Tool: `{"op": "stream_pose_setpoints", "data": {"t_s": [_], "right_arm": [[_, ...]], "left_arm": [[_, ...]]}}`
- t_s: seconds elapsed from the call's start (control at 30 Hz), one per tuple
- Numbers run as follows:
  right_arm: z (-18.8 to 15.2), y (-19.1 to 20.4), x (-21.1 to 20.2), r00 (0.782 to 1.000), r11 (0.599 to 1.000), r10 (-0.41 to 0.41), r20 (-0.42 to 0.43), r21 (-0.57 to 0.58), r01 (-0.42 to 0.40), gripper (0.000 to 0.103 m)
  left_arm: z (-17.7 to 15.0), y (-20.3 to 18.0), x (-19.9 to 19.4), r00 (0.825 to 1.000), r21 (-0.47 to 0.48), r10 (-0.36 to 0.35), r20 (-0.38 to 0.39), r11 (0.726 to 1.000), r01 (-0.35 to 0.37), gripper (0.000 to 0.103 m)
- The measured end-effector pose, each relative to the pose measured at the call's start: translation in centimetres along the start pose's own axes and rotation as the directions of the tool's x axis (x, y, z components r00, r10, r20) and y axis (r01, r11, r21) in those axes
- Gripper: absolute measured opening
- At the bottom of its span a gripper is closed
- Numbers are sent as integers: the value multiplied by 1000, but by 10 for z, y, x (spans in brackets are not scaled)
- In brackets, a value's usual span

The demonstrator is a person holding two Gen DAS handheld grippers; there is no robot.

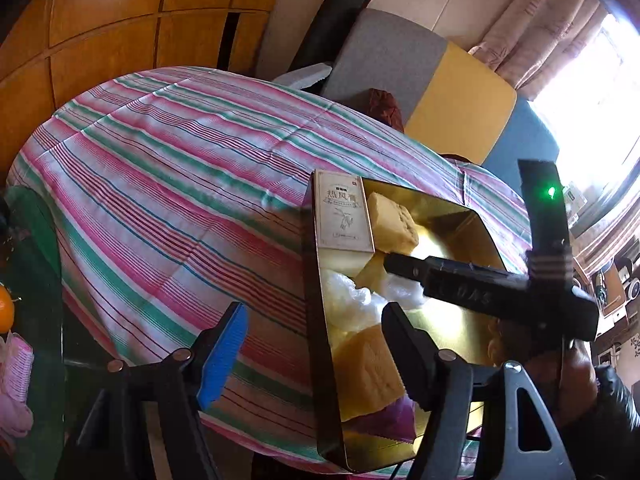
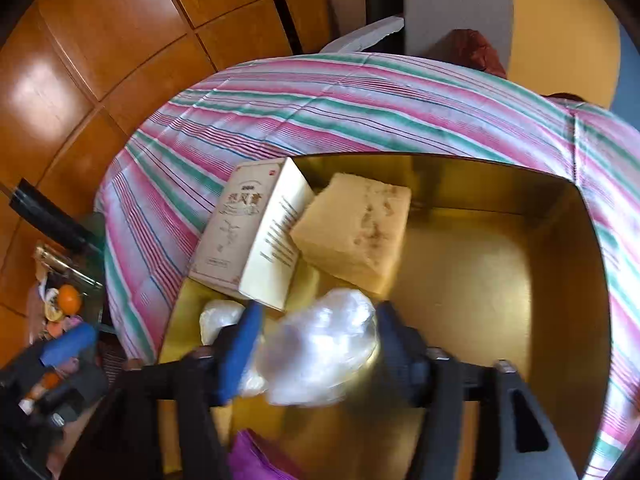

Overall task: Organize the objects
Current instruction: 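Lower the clear plastic bag into the tray and open the right tool, then move the left tool to the peach silicone cup and grasp it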

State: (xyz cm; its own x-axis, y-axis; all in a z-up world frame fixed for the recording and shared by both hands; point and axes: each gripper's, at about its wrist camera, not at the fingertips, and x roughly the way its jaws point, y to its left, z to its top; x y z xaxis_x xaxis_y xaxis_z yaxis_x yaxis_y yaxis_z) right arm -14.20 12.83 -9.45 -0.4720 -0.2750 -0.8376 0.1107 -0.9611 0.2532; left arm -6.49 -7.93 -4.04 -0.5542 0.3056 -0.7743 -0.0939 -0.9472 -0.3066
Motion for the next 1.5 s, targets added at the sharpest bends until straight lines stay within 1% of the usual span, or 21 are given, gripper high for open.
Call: {"op": "stream_pose_setpoints", "data": {"t_s": [0.03,0.07,0.1,0.13,0.2,0.33,0.47,0.67,0.8,0.97,1.07,1.17,1.3,1.37,1.47,1.5], "right_arm": [[1,-1,-3,1000,1000,16,21,6,-16,79],[0,-2,-6,999,1000,23,38,10,-23,88],[-1,-4,-11,998,1000,25,51,15,-26,90],[-2,-6,-16,998,999,30,60,18,-31,90],[-6,-10,-27,997,1000,19,77,18,-20,90],[-17,-17,-48,994,1000,-14,110,10,13,92],[-32,-28,-78,988,999,-39,151,22,36,98],[-54,-59,-126,971,994,-87,224,81,70,102],[-67,-85,-150,959,984,-151,241,129,123,102],[-86,-126,-184,931,958,-252,265,203,202,102],[-96,-156,-203,913,935,-310,264,258,243,102],[-109,-188,-221,891,904,-376,253,314,292,102],[-125,-235,-250,852,848,-470,231,386,363,102],[-133,-259,-264,828,815,-516,219,424,396,102],[-147,-297,-281,787,755,-585,198,488,438,102],[-153,-310,-285,773,728,-607,184,518,449,102]], "left_arm": [[0,-1,0,1000,3,3,-1,1000,-3,69],[-1,-2,1,1000,6,8,-2,1000,-8,69],[-1,-2,1,1000,7,11,-4,1000,-11,69],[-1,-3,2,1000,6,12,-8,1000,-12,65],[-1,-4,4,1000,-1,12,-12,1000,-12,62],[-1,-10,1,1000,22,7,-10,1000,-7,62],[0,-25,-7,1000,68,10,14,998,-11,62],[0,-54,-13,1000,146,-5,27,989,1,62],[-5,-77,-14,999,211,-24,27,977,17,62],[-10,-108,-11,999,284,-39,11,958,34,62],[-14,-124,-9,998,327,-57,-6,943,56,62],[-19,-143,-9,998,375,-68,-16,925,69,62],[-23,-168,-7,997,434,-73,-24,898,76,62],[-25,-181,-5,995,458,-87,-39,884,95,62],[-27,-200,-3,993,493,-106,-52,862,118,61],[-28,-206,-3,992,504,-113,-56,854,126,61]]}}
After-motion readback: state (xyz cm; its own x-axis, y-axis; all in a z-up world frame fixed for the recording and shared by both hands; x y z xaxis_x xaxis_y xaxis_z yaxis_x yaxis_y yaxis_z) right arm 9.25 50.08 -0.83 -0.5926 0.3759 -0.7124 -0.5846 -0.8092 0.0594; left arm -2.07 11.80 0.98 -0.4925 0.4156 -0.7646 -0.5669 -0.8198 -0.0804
